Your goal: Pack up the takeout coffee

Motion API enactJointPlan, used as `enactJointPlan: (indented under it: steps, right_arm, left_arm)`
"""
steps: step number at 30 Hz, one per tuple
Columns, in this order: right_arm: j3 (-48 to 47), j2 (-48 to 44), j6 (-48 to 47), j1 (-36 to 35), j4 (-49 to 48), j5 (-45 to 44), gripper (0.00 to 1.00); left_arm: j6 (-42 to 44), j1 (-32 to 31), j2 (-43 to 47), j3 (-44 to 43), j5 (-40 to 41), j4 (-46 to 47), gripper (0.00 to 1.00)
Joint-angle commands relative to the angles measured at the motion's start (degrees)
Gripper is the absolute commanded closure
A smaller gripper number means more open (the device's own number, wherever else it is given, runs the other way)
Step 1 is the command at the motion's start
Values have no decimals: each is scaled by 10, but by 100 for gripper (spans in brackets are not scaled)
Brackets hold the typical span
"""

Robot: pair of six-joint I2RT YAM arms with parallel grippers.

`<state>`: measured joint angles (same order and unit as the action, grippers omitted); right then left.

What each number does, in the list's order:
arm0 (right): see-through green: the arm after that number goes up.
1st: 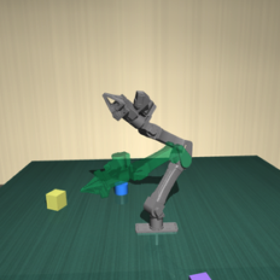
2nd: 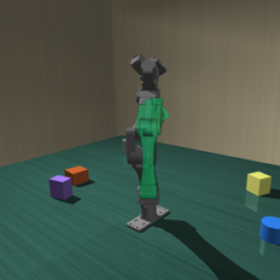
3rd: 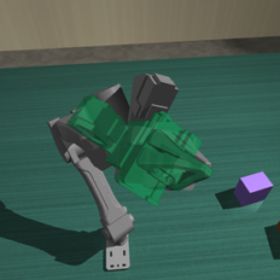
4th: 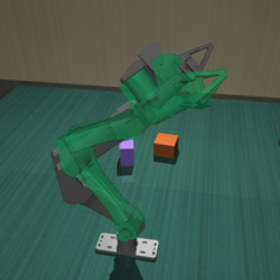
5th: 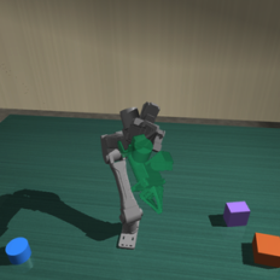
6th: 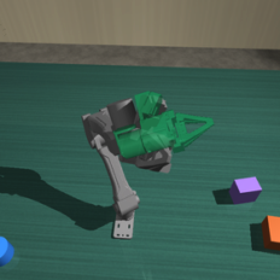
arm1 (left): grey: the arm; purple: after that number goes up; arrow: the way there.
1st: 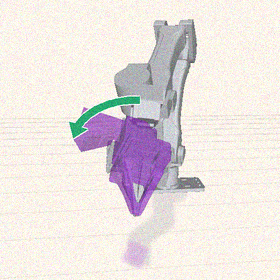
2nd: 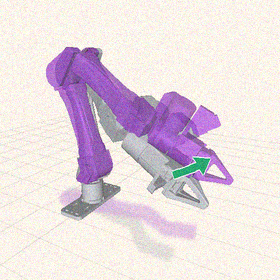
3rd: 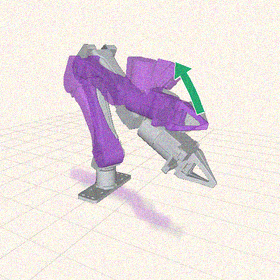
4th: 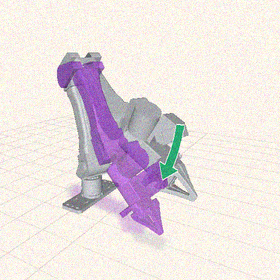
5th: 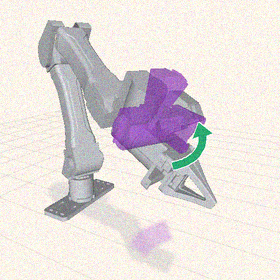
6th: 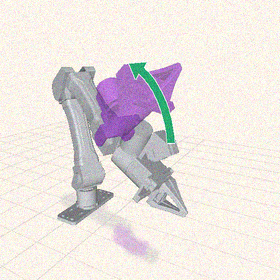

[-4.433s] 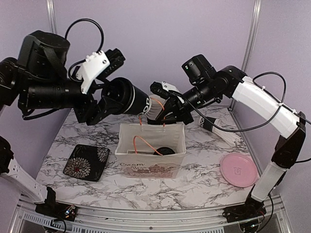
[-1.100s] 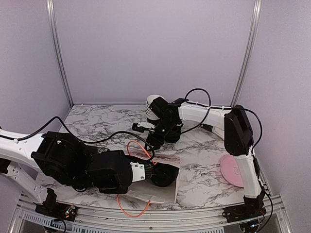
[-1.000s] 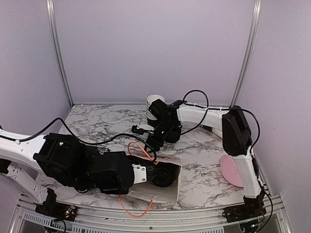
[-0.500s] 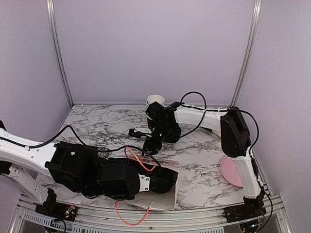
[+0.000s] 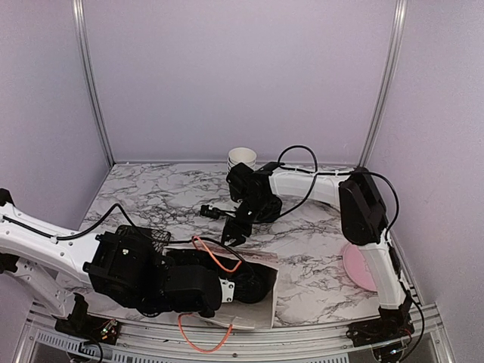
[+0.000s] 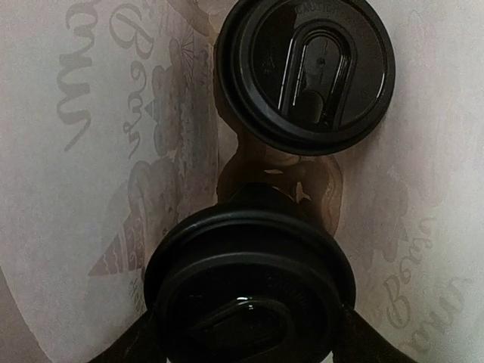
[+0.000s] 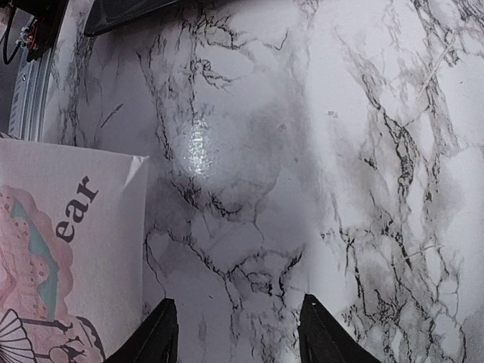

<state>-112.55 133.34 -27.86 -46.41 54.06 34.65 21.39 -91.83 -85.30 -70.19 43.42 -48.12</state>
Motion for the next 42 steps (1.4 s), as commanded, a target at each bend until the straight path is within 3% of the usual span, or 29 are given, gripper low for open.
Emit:
enactJointPlan:
  steps: [1, 25, 42]
  right_arm:
    - [-1, 11, 0, -10, 10, 24, 47]
    - [-14, 34, -1, -22, 28, 56, 48]
    - [-20, 40, -2, -23, 28, 44, 46]
  left_arm:
    - [20, 2, 10, 20, 28, 44, 50]
    - [50, 7, 18, 75, 11, 94, 52]
    - [67, 8, 94, 109, -17, 116, 54]
